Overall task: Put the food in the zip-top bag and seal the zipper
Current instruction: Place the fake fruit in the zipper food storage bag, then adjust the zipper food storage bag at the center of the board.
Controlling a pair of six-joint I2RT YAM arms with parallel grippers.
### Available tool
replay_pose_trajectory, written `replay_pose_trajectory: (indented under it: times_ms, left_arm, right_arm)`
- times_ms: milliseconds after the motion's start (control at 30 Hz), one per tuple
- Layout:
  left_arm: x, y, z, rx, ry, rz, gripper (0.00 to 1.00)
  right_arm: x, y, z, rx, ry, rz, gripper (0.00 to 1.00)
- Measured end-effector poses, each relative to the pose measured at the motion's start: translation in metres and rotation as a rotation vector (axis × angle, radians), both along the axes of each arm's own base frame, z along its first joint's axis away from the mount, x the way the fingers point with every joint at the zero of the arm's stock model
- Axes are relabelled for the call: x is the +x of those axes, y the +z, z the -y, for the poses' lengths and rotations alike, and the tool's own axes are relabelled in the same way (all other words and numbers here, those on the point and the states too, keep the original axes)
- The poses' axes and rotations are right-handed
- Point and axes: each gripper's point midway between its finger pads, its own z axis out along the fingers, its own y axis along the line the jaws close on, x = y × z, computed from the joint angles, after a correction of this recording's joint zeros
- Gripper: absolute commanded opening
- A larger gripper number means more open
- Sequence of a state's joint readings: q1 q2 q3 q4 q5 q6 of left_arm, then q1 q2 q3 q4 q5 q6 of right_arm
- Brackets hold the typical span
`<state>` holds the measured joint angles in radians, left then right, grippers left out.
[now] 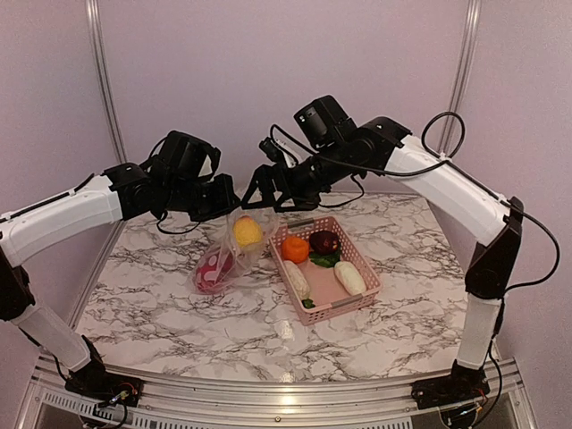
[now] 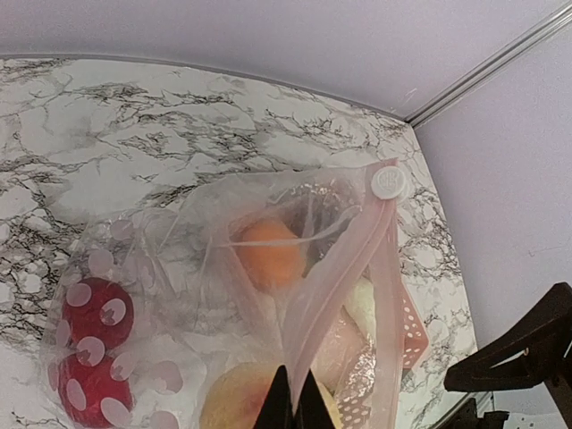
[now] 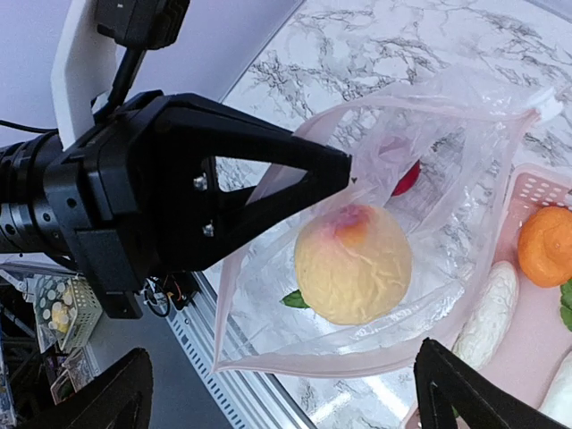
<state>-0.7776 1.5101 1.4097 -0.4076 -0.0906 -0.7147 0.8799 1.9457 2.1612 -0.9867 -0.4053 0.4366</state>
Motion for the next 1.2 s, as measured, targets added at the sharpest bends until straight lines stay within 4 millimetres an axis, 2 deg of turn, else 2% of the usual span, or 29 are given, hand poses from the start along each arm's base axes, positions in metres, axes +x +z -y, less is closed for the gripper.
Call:
replay_pose_trajectory:
  times_ms: [100, 200, 433, 533, 633, 733, 867, 967, 1033, 1200]
  left_arm:
    - [0.0, 0.0, -0.001, 0.002, 0.003, 0.002, 0.0]
    - [0.0, 0.002, -0.002, -0.001, 0.004, 0.006, 0.0]
    - [-0.004, 0.002, -0.005, -0.002, 0.005, 0.006, 0.0]
    - [-0.006, 0.004, -0.007, -0.005, 0.004, 0.008, 0.0]
    - [-0.006, 0.005, -0.007, -0.006, 0.003, 0.01, 0.0]
    - [-0.008, 0.002, -0.008, -0.002, 0.003, 0.005, 0.0]
    - [-0.011, -0.003, -0.012, 0.007, 0.002, -0.003, 0.0]
    - [-0.014, -0.005, -0.015, 0.01, 0.002, -0.006, 0.0]
    - [-0.015, -0.005, -0.016, 0.011, 0.002, -0.006, 0.0]
    - [-0.016, -0.004, -0.016, 0.014, -0.003, -0.002, 0.0]
  right_arm:
    - [-0.001, 0.008, 0.009, -0.002, -0.021, 0.025, 0.98]
    - [0.005, 0.004, 0.015, -0.033, -0.059, 0.052, 0.95]
    - [0.016, -0.044, 0.03, -0.172, -0.125, 0.046, 0.79]
    - [0.016, -0.055, 0.031, -0.193, -0.127, 0.038, 0.65]
    - [0.02, -0.057, 0.026, -0.18, -0.126, 0.045, 0.48]
    - [0.023, -0.059, 0.018, -0.153, -0.123, 0.038, 0.27]
    - [0.024, -0.063, 0.009, -0.131, -0.113, 0.021, 0.11]
    - [0.026, -0.062, 0.006, -0.117, -0.118, 0.015, 0.02]
    - [0.027, -0.057, 0.003, -0.102, -0.122, 0.016, 0.0]
    - [0.038, -0.021, -0.012, -0.028, -0.134, 0.051, 0.0]
